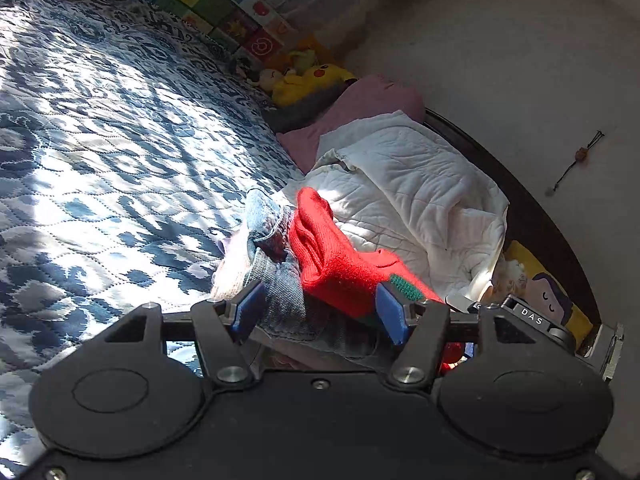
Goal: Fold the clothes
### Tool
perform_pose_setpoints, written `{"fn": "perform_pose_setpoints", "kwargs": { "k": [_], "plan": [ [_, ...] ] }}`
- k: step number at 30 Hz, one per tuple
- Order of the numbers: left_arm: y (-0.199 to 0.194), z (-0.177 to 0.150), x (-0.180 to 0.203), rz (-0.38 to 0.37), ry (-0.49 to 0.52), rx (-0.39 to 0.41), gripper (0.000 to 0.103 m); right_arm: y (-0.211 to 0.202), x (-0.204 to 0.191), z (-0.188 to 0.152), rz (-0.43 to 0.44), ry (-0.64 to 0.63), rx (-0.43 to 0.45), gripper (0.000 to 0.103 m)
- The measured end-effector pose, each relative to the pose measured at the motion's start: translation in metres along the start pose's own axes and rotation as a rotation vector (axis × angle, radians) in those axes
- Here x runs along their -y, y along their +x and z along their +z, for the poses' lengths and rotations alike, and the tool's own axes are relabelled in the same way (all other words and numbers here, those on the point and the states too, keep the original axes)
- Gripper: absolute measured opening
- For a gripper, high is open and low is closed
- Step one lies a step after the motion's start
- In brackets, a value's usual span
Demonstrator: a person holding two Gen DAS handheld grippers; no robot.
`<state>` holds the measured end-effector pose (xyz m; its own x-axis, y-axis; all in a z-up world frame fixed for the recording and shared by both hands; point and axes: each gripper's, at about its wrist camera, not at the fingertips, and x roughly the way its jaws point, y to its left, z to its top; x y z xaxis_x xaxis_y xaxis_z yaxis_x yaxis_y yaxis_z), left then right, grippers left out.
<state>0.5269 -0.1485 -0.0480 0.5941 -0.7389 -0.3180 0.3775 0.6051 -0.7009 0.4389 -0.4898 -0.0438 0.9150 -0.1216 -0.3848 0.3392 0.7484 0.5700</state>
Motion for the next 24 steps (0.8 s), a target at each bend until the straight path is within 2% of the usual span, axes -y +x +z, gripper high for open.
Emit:
{"fn": "perform_pose_setpoints", "kwargs": {
  "k": [3,5,7,8,10,12,14,17,20,22,24],
  "plan": [
    [-0.053,-0.013,-0.005,0.021,-0.023,-0.014,0.069,-0.041,-0.009,-0.014,0.064,-0.022,0.005,0.060],
    [-0.096,-0.025,-0.007,0.029,-0.031,0.000,0.076,-0.076,-0.015,-0.030,0.116,-0.037,-0.014,0.072],
    [-0.139,-0.036,-0.005,0.052,-0.006,0.009,0.088,-0.108,-0.020,-0.053,0.185,-0.040,-0.104,0.083],
    [-0.161,-0.041,-0.004,0.061,0.011,0.005,0.089,-0.125,-0.026,-0.066,0.208,-0.050,-0.159,0.091],
    [-0.207,-0.050,0.001,0.084,0.073,-0.008,0.091,-0.153,-0.039,-0.090,0.263,-0.103,-0.251,0.096],
    [-0.256,-0.055,0.013,0.139,0.176,-0.008,0.096,-0.185,-0.053,-0.109,0.317,-0.174,-0.306,0.101],
    [-0.307,-0.058,0.027,0.205,0.279,0.003,0.102,-0.219,-0.065,-0.116,0.373,-0.242,-0.338,0.102],
    [-0.372,-0.075,0.052,0.360,0.433,0.026,0.102,-0.263,-0.081,-0.114,0.427,-0.363,-0.333,0.102],
    [-0.428,-0.095,0.077,0.523,0.570,0.055,0.102,-0.293,-0.095,-0.118,0.428,-0.426,-0.336,0.102],
    [-0.444,-0.118,0.084,0.617,0.585,0.074,0.103,-0.313,-0.102,-0.135,0.445,-0.430,-0.353,0.103],
    [-0.454,-0.146,0.085,0.643,0.550,0.086,0.103,-0.328,-0.105,-0.158,0.470,-0.415,-0.370,0.103]
  ]
}}
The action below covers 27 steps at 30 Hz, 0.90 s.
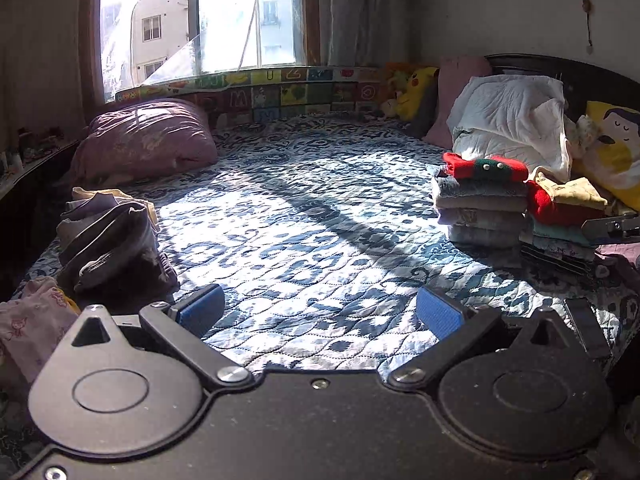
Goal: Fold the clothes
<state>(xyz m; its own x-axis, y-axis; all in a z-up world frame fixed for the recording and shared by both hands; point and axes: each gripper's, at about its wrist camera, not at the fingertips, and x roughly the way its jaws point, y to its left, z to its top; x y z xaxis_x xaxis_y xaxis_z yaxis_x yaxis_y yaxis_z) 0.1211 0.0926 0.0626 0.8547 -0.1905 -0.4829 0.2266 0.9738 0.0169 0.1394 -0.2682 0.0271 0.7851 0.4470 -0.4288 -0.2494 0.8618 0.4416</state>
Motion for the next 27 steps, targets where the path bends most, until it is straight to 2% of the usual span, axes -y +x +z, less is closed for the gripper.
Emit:
{"fn": "perform_pose_setpoints", "kwargs": {
  "k": [3,6,8,13,15,17,20,22,27],
  "plan": [
    [-0.020,-0.041,0.014,0.016,-0.098,0.007,0.103,0.006,-0.022,-0.040,0.003,0.021,-0.020,0.103],
    [-0.030,-0.078,0.030,0.043,-0.211,0.013,0.103,0.014,-0.041,-0.079,-0.029,0.025,-0.041,0.103],
    [-0.032,-0.095,0.039,0.082,-0.230,0.001,0.103,0.018,-0.052,-0.100,-0.054,0.013,-0.044,0.103],
    [-0.040,-0.122,0.041,0.196,-0.249,-0.003,0.103,0.019,-0.070,-0.133,-0.122,-0.036,-0.059,0.103],
    [-0.043,-0.132,0.037,0.209,-0.263,-0.010,0.103,0.019,-0.076,-0.141,-0.180,-0.073,-0.050,0.103],
    [-0.044,-0.141,0.038,0.257,-0.228,-0.034,0.103,0.018,-0.082,-0.148,-0.208,-0.096,-0.049,0.103],
    [-0.043,-0.150,0.043,0.256,-0.155,-0.051,0.103,0.018,-0.090,-0.155,-0.231,-0.132,-0.056,0.103],
    [-0.044,-0.153,0.046,0.287,-0.143,-0.038,0.103,0.018,-0.095,-0.159,-0.242,-0.162,-0.067,0.103],
    [-0.039,-0.149,0.047,0.291,-0.176,-0.055,0.103,0.017,-0.104,-0.161,-0.264,-0.200,-0.096,0.103]
  ]
}}
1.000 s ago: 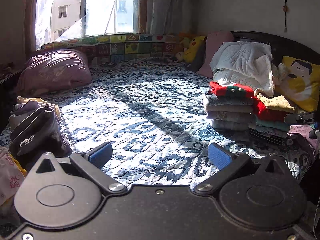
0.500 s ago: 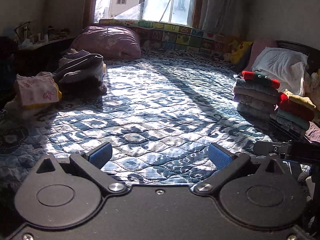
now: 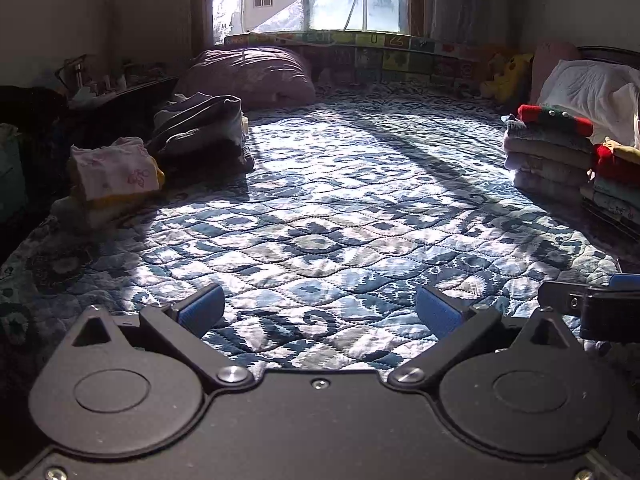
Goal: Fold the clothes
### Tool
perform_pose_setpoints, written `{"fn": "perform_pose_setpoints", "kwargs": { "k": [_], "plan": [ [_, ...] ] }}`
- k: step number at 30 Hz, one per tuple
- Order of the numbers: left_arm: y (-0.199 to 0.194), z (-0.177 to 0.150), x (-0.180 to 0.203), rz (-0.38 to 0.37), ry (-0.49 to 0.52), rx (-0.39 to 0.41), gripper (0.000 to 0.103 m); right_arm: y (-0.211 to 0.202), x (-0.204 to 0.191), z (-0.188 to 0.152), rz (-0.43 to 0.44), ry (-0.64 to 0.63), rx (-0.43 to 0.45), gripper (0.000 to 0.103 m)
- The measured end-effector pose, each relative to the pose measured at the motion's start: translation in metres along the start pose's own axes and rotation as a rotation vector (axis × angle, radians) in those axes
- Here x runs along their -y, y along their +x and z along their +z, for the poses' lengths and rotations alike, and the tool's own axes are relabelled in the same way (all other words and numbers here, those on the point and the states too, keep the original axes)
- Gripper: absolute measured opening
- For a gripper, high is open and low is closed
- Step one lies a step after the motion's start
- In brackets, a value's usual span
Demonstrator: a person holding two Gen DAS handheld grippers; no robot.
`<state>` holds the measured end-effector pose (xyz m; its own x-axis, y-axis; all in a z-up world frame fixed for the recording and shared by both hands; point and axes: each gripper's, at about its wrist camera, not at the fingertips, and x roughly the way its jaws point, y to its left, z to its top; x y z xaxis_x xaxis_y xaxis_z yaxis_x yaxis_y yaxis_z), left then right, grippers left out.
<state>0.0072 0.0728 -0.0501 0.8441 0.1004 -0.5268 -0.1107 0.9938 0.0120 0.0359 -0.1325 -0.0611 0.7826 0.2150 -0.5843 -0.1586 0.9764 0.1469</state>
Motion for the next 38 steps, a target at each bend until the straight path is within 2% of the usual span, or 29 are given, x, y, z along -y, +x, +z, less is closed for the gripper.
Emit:
{"fn": "perform_pose_setpoints", "kwargs": {
  "k": [6,15,19,32,38],
  "plan": [
    [0.006,-0.002,0.013,0.010,0.045,-0.043,0.103,-0.001,-0.001,-0.002,-0.019,-0.004,-0.025,0.103],
    [0.006,-0.004,0.009,-0.064,0.004,-0.086,0.103,-0.002,-0.006,-0.009,-0.046,-0.024,-0.037,0.103],
    [0.004,-0.005,0.010,-0.049,0.025,-0.073,0.103,0.000,-0.009,-0.011,-0.046,-0.030,-0.043,0.103],
    [0.012,-0.011,0.008,-0.080,0.015,-0.078,0.103,0.003,-0.010,-0.014,-0.059,-0.022,-0.057,0.102],
    [0.011,-0.012,0.010,-0.078,0.014,-0.051,0.103,0.002,-0.008,-0.014,-0.062,-0.013,-0.053,0.103]
  ]
}}
